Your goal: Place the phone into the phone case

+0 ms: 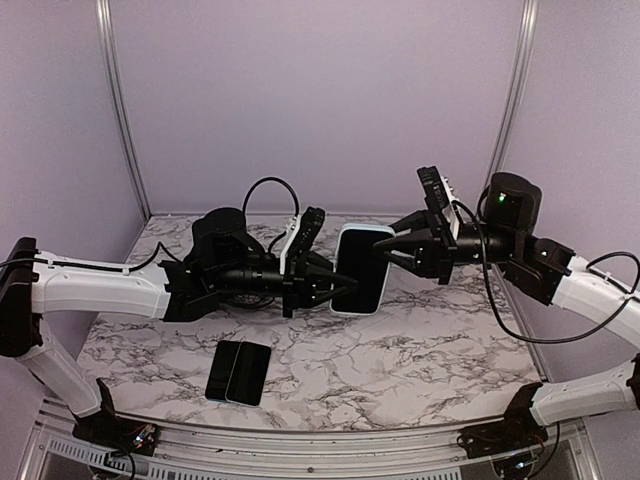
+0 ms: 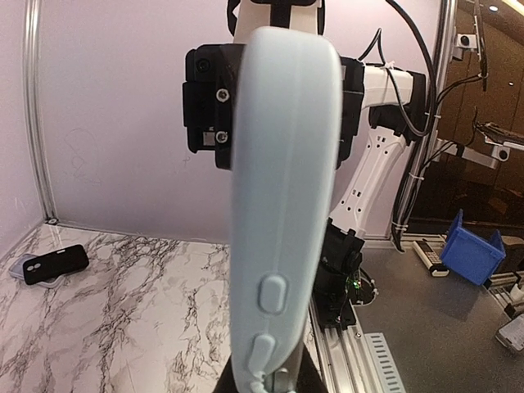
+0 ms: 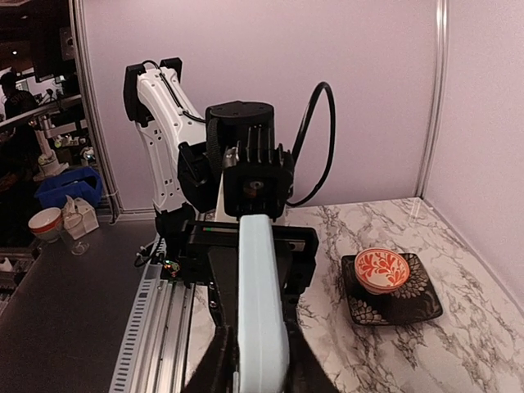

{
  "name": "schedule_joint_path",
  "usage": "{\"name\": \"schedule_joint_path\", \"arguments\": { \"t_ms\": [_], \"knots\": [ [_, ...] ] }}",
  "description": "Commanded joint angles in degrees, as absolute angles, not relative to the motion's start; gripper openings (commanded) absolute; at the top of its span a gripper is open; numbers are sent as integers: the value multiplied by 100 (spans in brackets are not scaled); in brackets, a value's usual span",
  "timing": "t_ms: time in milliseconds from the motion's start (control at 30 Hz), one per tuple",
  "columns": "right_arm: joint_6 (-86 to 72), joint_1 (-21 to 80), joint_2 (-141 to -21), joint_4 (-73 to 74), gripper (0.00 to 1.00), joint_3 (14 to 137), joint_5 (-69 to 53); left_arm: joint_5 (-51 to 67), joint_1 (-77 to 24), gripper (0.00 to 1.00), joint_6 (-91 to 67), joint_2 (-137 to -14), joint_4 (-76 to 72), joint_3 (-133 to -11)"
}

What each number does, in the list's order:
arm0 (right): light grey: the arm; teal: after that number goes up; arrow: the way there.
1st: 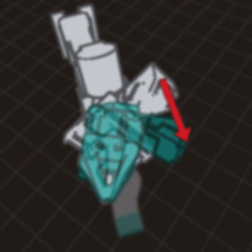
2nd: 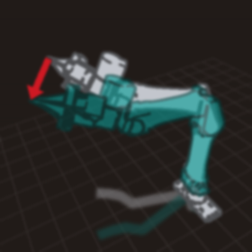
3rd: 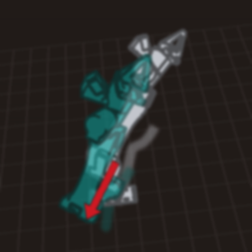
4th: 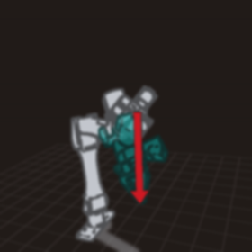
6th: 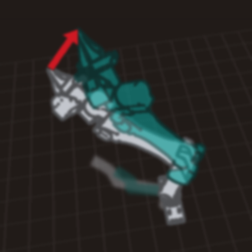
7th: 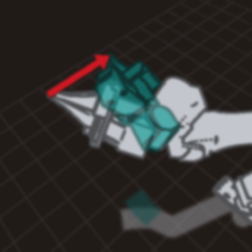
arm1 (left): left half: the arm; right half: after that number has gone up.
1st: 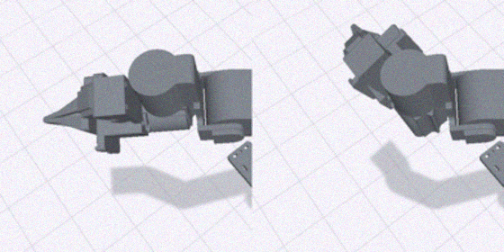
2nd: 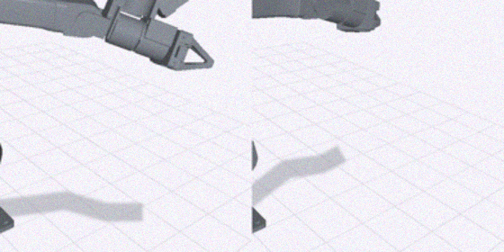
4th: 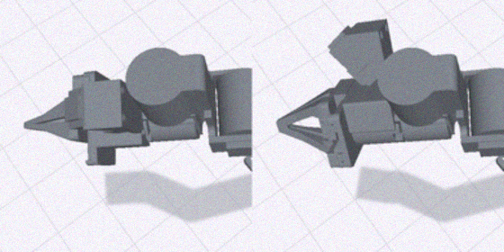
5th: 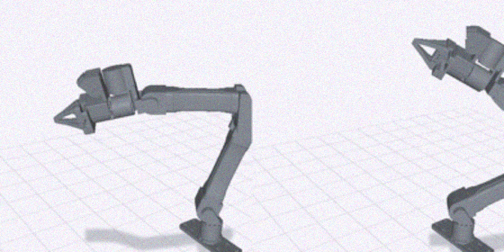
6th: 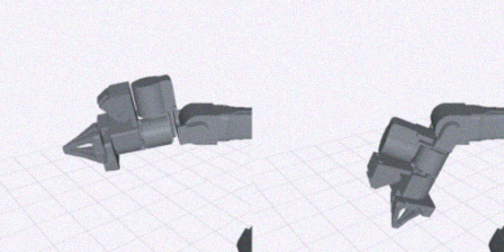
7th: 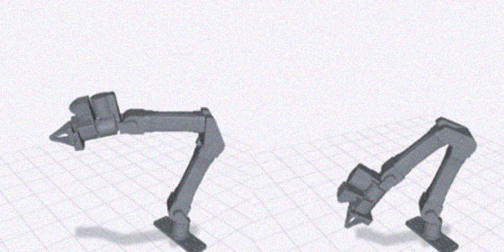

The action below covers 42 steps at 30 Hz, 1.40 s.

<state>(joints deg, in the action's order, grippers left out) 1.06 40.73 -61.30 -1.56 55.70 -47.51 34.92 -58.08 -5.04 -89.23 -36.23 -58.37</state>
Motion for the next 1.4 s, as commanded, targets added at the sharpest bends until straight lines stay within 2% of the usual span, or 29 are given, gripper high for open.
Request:
{"name": "schedule_joint_path", "arguments": {
  "t_ms": [0, 33, 100, 200, 267, 333, 433, 567, 733, 767, 800, 833, 900, 933, 1000, 1067, 1233, 1367],
  "knots": [
    [326, 4065, -6118, -315, 46, 5704, -4481, 3571, -5939, 0, -769, -8797, -3891, -6073],
    [274, 4064, -6105, -293, 57, 5613, -4427, 3525, -5941, 0, -773, -8758, -3904, -6073],
    [74, 4068, -6056, -381, 67, 5324, -4369, 3471, -5941, 0, -786, -8700, -3982, -6046],
    [-343, 4068, -5945, -767, 70, 4872, -4233, 3424, -5925, 0, -847, -8646, -4181, -5961],
    [-549, 4062, -5880, -978, 67, 4687, -4276, 3415, -5911, 0, -923, -8628, -4240, -5940],
    [-690, 4062, -5820, -1094, 59, 4562, -4389, 3375, -5900, 0, -1000, -8622, -4350, -5882],
    [-851, 4075, -5751, -1285, 39, 4426, -4408, 3402, -5897, 0, -1080, -8657, -4427, -5857],
    [-938, 4077, -5741, -1491, 0, 4376, -4564, 3472, -5897, 0, -1199, -8734, -4438, -5868],
    [-899, 4028, -5601, -1278, 0, 4443, -4094, 3042, -5897, 1, -1276, -8665, -4438, -5751],
    [-911, 3995, -5584, -1075, 0, 4515, -3836, 2724, -5890, 21, -1318, -8632, -4420, -5699],
    [-937, 3927, -5581, -843, 0, 4586, -3600, 2363, -5881, 50, -1335, -8612, -4366, -5643],
    [-978, 3849, -5598, -576, 0, 4661, -3361, 1936, -5876, 68, -1330, -8594, -4200, -5602],
    [-1058, 3678, -5651, -78, 0, 4777, -2934, 957, -5856, 89, -1310, -8582, -3738, -5586],
    [-1136, 3600, -5682, 327, 0, 4804, -2699, 358, -5847, 95, -1322, -8597, -3430, -5631],
    [-1300, 3397, -5768, 726, 0, 4800, -2433, -884, -5794, 99, -1432, -8667, -2576, -5807],
    [-1480, 3108, -5976, 1081, 0, 4776, -2458, -1590, -5651, 99, -1561, -8778, -1815, -6013],
    [-1825, 2291, -6766, 1301, 0, 4660, -3743, -1505, -5272, 99, -1977, -8901, -1134, -6156],
    [-1869, 1948, -7625, 1337, 0, 4709, -4285, -1460, -5171, 99, -2141, -8923, -1015, -6156]
  ]
}}
